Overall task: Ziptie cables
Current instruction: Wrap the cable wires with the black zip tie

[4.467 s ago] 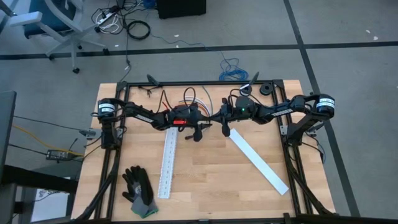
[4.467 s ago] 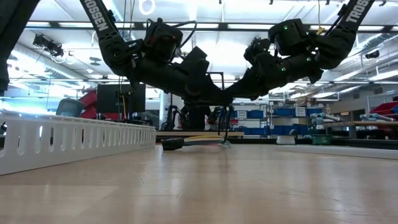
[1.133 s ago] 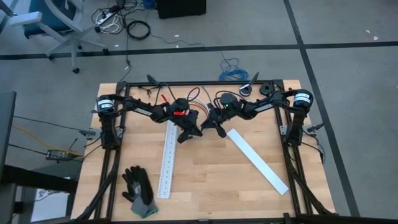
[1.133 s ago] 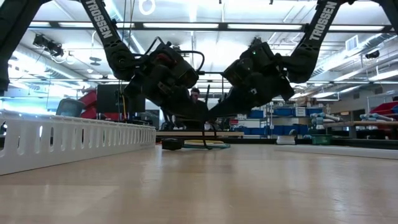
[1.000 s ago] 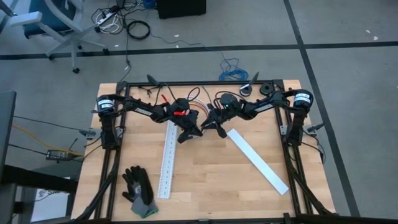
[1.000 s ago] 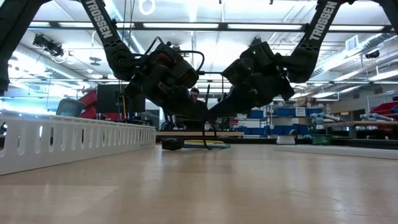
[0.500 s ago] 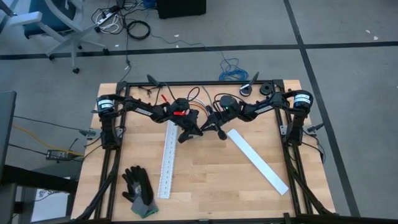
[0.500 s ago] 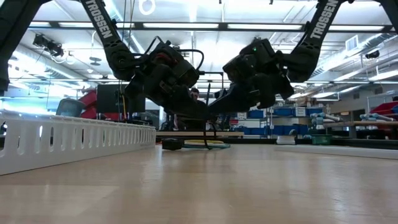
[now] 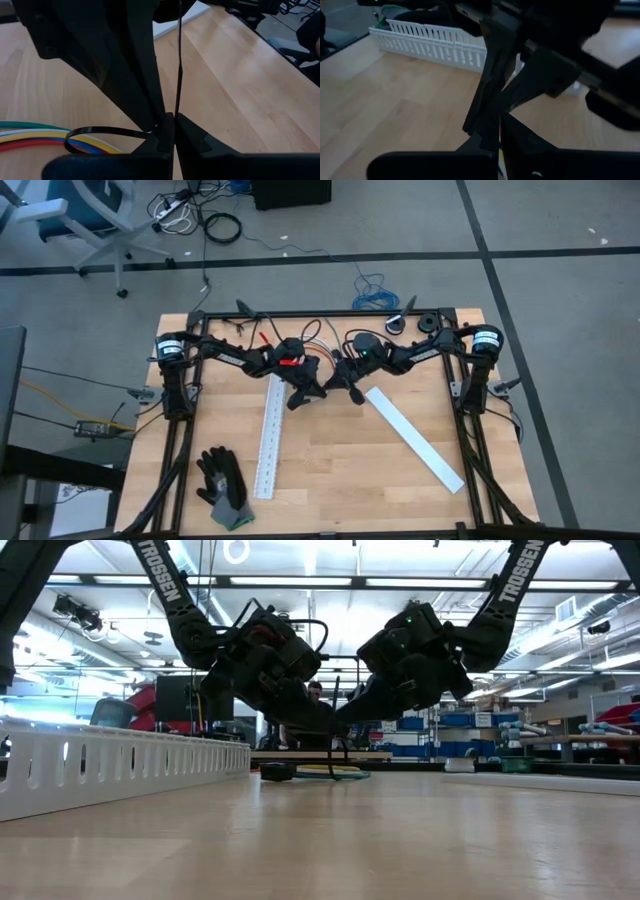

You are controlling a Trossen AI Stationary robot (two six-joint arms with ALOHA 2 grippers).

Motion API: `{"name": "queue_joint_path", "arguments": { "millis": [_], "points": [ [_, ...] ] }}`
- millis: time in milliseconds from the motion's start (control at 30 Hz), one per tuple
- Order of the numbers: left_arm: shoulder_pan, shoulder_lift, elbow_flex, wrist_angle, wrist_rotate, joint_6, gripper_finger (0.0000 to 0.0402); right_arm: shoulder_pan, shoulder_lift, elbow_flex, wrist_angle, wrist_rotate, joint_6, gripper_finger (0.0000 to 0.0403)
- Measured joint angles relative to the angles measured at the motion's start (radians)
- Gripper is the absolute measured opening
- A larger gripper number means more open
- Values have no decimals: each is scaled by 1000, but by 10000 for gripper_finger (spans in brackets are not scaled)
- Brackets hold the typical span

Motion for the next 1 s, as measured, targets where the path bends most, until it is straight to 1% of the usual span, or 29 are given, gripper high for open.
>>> {"name": "queue_joint_path", "arguments": {
  "millis": [167,400,567,733,933,1000],
  "points": [
    [0,0,0,-1,2,0,16,-4,0,0,-26,-8,0,13],
    [0,0,0,-6,5,0,16,-5,0,0,-26,-9,0,50],
    [0,0,0,-6,5,0,16,-4,0,0,-14,-37,0,72],
    [0,0,1,-6,9,0,16,-1,0,0,20,-75,2,75],
    [1,0,1,8,-36,0,16,14,0,0,58,-69,22,73],
    [0,0,0,12,-41,-3,16,19,0,0,59,-51,18,65]
  ]
}}
